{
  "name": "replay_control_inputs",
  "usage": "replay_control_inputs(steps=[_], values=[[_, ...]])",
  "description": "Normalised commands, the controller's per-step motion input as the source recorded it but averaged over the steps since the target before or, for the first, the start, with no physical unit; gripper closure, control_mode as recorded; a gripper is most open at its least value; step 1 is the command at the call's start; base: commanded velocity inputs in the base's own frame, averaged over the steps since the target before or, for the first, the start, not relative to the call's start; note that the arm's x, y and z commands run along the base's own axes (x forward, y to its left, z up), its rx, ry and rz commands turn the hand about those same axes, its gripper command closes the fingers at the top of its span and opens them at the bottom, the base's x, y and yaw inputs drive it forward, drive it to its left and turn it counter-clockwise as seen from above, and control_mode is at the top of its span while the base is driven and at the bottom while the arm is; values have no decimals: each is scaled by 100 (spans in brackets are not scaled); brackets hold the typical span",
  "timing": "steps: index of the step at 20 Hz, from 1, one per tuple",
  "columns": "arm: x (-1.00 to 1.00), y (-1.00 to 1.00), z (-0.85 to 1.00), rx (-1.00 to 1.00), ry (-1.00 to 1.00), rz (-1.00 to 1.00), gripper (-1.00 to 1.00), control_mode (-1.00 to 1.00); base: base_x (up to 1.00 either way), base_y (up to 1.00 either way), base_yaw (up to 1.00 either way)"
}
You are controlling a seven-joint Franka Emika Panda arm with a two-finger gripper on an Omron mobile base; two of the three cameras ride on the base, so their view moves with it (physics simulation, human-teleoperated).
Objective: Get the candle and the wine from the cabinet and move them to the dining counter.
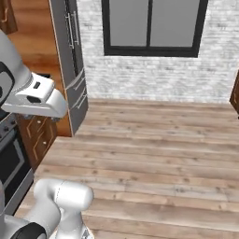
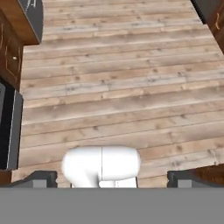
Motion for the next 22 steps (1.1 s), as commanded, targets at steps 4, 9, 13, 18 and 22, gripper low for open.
replay_control_inputs(steps=[4,9,13,18,22], values=[[0,0,0,0,0,0,-100,100,100,0,-7],[0,0,0,0,0,0,-100,100,100,0,-23],[0,0,0,0,0,0,-100,100,100,0,-50],[0,0,0,0,0,0,-100,100,78,9,-66],[0,0,0,0,0,0,-100,100,69,22,-70]])
